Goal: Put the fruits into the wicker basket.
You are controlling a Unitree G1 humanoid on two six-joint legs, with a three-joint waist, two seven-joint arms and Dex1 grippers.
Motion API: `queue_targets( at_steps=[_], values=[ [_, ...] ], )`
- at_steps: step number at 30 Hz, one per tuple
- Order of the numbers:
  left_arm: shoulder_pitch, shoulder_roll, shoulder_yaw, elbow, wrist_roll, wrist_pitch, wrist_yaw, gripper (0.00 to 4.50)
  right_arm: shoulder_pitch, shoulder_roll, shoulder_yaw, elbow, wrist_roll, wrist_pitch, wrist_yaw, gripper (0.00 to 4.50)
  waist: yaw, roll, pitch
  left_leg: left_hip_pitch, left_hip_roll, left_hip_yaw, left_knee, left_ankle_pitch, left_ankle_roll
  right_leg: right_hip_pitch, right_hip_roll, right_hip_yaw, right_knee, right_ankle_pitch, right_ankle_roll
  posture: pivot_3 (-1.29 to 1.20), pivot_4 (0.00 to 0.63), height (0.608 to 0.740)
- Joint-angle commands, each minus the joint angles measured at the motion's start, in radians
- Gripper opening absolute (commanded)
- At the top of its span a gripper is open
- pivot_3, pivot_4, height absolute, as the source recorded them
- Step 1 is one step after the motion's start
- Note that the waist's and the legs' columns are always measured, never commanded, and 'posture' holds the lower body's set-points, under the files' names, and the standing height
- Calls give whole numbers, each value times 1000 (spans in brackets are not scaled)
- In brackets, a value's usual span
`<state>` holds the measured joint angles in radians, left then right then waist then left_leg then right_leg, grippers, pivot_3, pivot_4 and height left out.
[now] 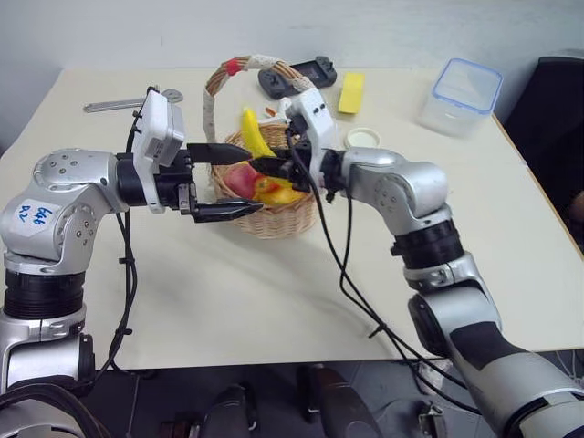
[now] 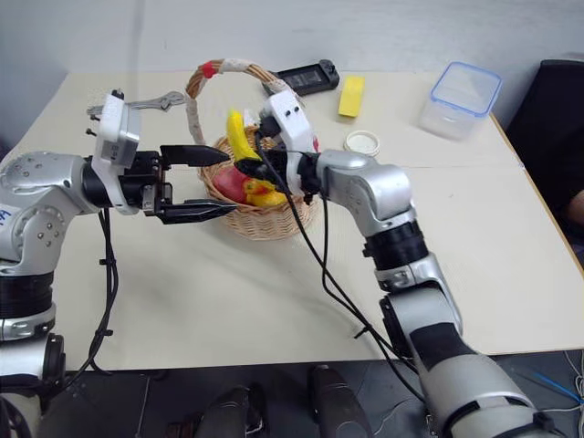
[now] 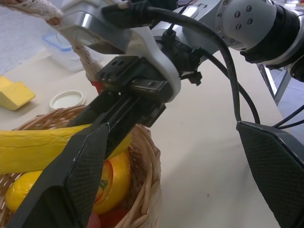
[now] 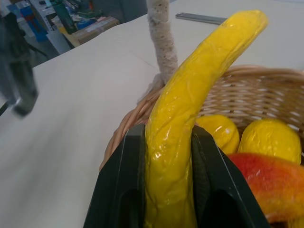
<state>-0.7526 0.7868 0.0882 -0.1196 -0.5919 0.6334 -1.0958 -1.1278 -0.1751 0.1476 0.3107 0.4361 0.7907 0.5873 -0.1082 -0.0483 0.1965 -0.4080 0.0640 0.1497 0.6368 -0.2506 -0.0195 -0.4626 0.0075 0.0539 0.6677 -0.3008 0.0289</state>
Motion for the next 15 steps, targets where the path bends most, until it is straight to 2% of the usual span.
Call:
queue_targets(
  at_steps=[1,4,7,10,15],
  values=[
    [0,14,34,-50,-25,2,7,4500,5,4,-27,-40,-14,-20,-6,1723,0,0,0,0,0,0,0,0,0,0,0,0,0,0,0,0,150,740],
    [3,19,41,-50,-27,9,8,4500,58,-31,-44,-190,17,36,8,2682,1,0,0,0,0,0,2,0,0,0,0,0,2,0,0,0,150,740],
    [2,20,40,-44,-26,13,9,4500,116,-82,-82,-364,73,124,9,2682,1,0,0,0,0,0,6,0,0,0,0,0,5,0,0,0,150,740],
    [-5,18,33,-41,-28,17,9,4500,199,-159,-179,-574,188,247,7,2682,3,0,0,0,0,-1,8,0,0,1,0,0,8,0,0,0,150,740],
    [-26,9,22,-24,-24,18,10,4500,348,-291,-331,-761,277,345,-29,2682,10,0,0,2,0,-2,10,0,0,2,0,0,10,0,0,0,150,740]
  ],
)
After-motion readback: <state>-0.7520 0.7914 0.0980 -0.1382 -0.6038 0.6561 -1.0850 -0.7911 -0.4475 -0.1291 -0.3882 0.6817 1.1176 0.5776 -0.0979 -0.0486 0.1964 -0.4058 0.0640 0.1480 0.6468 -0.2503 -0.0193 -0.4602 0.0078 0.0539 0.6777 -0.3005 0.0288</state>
